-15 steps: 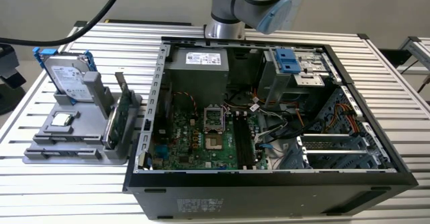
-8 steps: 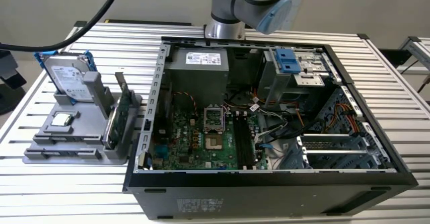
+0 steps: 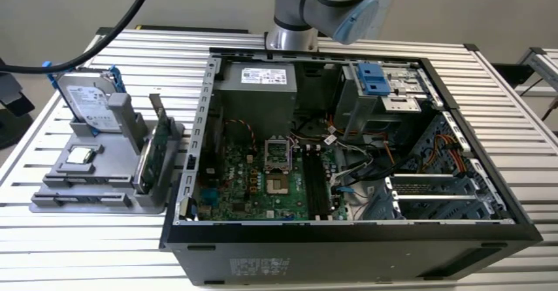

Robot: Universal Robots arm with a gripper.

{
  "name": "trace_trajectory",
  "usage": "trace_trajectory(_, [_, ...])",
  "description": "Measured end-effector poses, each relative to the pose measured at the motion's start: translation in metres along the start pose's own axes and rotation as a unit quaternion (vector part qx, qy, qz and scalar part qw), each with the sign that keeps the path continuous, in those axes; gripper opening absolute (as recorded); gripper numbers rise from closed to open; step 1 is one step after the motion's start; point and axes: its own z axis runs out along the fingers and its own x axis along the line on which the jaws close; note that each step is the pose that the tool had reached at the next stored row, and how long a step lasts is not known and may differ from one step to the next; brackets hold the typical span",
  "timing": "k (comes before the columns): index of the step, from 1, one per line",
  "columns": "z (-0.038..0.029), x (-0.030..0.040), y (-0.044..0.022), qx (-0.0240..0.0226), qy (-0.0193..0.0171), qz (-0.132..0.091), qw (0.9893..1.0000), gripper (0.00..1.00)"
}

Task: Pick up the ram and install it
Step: 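Pick up the ram and move it above insertion slot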

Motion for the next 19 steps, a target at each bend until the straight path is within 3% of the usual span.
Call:
trace_trajectory(9, [0.0006, 0.0, 0.0, 0.0004, -0.0019, 0.04, 0.9992, 0.0])
trace_trajectory(19, [0.0013, 0.0, -0.0001, 0.001, -0.0041, 0.085, 0.9964, 0.0])
